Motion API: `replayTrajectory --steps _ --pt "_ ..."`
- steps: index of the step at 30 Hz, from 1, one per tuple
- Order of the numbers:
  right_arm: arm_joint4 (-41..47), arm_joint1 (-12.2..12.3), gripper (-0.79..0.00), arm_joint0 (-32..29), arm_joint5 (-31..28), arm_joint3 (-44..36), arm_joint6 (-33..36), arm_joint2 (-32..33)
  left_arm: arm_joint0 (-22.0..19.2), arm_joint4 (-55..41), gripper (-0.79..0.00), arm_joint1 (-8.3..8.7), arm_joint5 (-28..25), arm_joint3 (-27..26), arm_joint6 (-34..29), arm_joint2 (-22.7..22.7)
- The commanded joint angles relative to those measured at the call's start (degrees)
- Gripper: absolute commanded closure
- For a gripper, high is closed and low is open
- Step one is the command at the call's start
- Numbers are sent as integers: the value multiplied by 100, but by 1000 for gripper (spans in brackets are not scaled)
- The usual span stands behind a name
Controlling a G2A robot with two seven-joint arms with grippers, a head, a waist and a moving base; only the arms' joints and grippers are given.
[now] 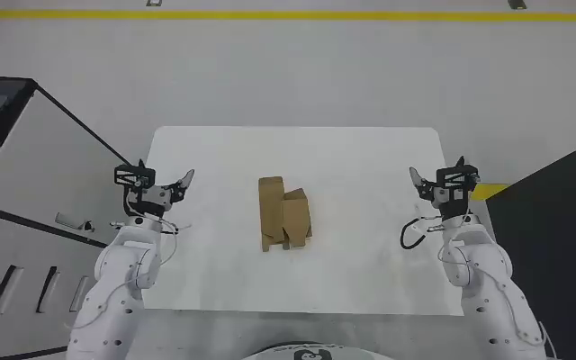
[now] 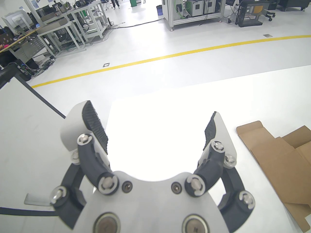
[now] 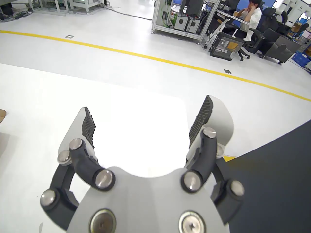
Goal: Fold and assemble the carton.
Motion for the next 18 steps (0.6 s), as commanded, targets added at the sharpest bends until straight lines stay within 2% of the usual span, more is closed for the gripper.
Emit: replayTrajectory --steps 1,13,18 --pt "0 0 -785 0 0 0 0 0 -78 -29 -785 13 -386 30 16 23" --pt "0 0 -785 0 0 0 0 0 -104 62 -785 13 -391 -3 115 27" --pt "0 0 -785 0 0 0 0 0 -16 366 -785 5 -627 -204 170 308"
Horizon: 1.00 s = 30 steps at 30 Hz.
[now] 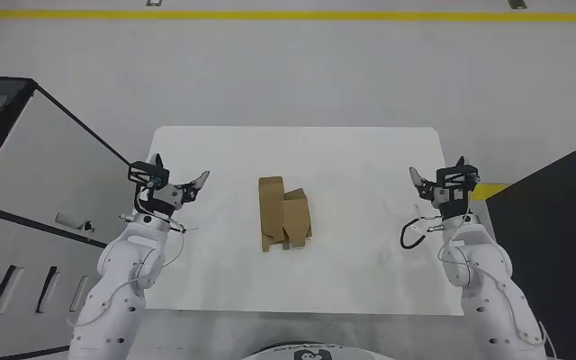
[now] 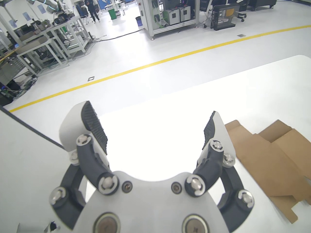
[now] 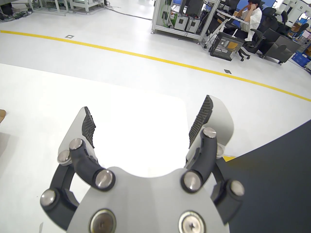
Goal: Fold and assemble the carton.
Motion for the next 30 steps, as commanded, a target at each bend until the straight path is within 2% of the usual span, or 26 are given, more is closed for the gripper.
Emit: replayTrajectory --steps 1,4,15,18,23,30 --pt "0 0 -785 0 0 0 0 0 22 254 -785 -3 -43 -32 -47 154" --pt "0 0 -785 0 0 0 0 0 11 104 -785 -26 -180 -117 -143 364" --pt "0 0 -785 0 0 0 0 0 11 139 -785 -25 -198 -139 -124 378" --pt "0 0 -785 0 0 0 0 0 207 479 -785 -27 -286 -299 43 603" --pt "0 0 -785 0 0 0 0 0 479 1662 -785 -37 -82 -488 156 1186" --pt "0 0 -785 0 0 0 0 0 479 1662 -785 -37 -82 -488 156 1186"
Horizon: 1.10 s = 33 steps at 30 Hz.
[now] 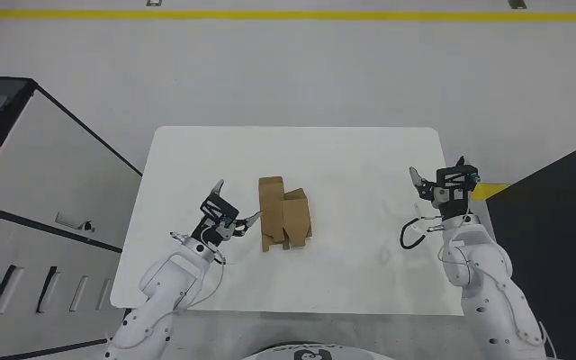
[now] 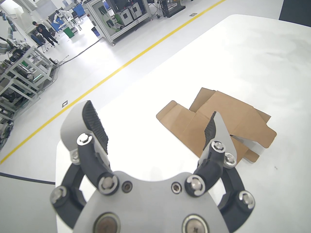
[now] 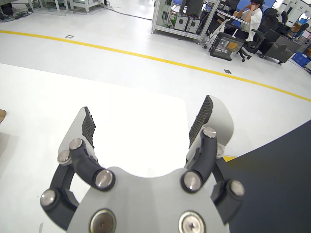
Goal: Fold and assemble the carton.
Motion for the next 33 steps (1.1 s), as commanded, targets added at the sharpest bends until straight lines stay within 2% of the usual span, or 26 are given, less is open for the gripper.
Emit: replayTrajectory --steps 1,6,9,13,23,25,29,33 --pt "0 0 -785 0 0 0 0 0 0 2 -785 0 0 0 0 0" --pt "0 0 -785 0 0 0 0 0 41 246 -785 0 72 -46 70 95" --pt "0 0 -785 0 0 0 0 0 173 1043 -785 -15 579 -68 -158 340" --pt "0 0 -785 0 0 0 0 0 197 1930 -785 -57 966 -115 -688 788" --pt "0 0 -785 0 0 0 0 0 180 2061 -785 -65 988 -127 -753 863" --pt "0 0 -785 0 0 0 0 0 184 2480 -785 -65 958 -93 -841 1017" --pt "0 0 -785 0 0 0 0 0 137 3195 -785 -119 1221 151 -1251 1440" --pt "0 0 -785 0 0 0 0 0 30 3452 -785 -188 1549 153 -1633 1706"
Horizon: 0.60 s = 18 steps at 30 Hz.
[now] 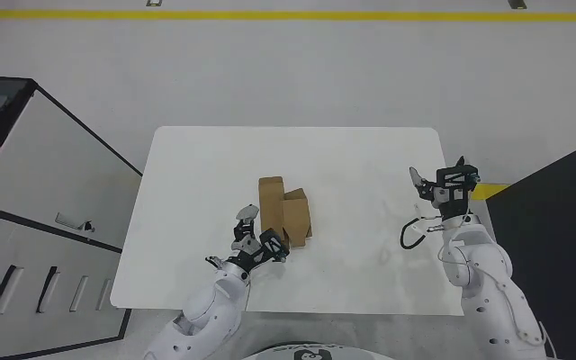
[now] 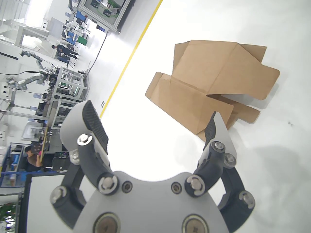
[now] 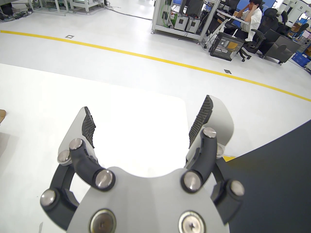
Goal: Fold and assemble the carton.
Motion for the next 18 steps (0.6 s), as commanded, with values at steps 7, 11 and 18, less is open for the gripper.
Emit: replayTrajectory --steps 7,11,18 --pt "0 0 -785 0 0 0 0 0 -14 50 -785 -3 23 9 -31 18" --pt "0 0 -785 0 0 0 0 0 26 148 -785 -22 -137 87 43 230" --pt "0 0 -785 0 0 0 0 0 -103 528 -785 -81 -112 218 -129 568"
